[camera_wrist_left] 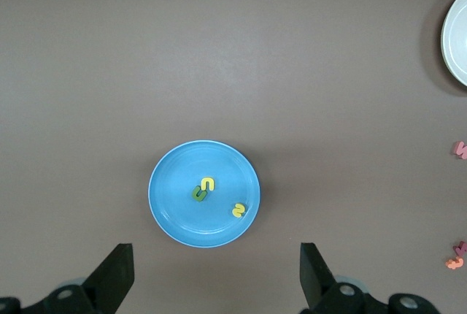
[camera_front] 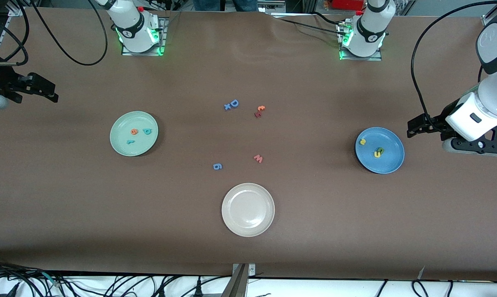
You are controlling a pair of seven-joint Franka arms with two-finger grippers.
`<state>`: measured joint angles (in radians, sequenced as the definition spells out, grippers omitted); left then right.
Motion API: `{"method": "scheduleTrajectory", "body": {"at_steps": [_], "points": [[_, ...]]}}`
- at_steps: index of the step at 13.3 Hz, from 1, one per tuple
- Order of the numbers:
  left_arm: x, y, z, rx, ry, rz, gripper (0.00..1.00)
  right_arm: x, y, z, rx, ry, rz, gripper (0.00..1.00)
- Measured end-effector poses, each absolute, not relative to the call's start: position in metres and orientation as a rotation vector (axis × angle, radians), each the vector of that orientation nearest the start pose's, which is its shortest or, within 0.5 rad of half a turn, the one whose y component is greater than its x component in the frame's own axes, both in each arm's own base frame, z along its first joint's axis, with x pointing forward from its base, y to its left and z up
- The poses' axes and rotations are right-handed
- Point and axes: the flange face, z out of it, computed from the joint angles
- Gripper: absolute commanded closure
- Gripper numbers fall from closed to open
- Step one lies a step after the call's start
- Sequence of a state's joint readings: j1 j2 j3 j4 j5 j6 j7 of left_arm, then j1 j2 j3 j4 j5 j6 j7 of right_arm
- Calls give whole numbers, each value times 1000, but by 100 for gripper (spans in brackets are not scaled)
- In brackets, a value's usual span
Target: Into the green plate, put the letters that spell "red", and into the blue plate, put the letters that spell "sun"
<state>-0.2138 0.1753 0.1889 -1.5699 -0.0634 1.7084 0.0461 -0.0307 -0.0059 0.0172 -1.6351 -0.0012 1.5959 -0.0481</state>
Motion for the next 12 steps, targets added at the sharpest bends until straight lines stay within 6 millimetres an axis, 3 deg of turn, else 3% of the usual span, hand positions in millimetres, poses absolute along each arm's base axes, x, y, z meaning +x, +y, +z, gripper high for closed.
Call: {"method": "scheduleTrajectory", "body": {"at_steps": [4,12], "points": [[612,-30,536,-3170,101,53,0,545,-17,597,-3137,-25,144,0],[612,-30,536,-3170,101,53,0,550,-29,595,-3139,12,106,0]]}}
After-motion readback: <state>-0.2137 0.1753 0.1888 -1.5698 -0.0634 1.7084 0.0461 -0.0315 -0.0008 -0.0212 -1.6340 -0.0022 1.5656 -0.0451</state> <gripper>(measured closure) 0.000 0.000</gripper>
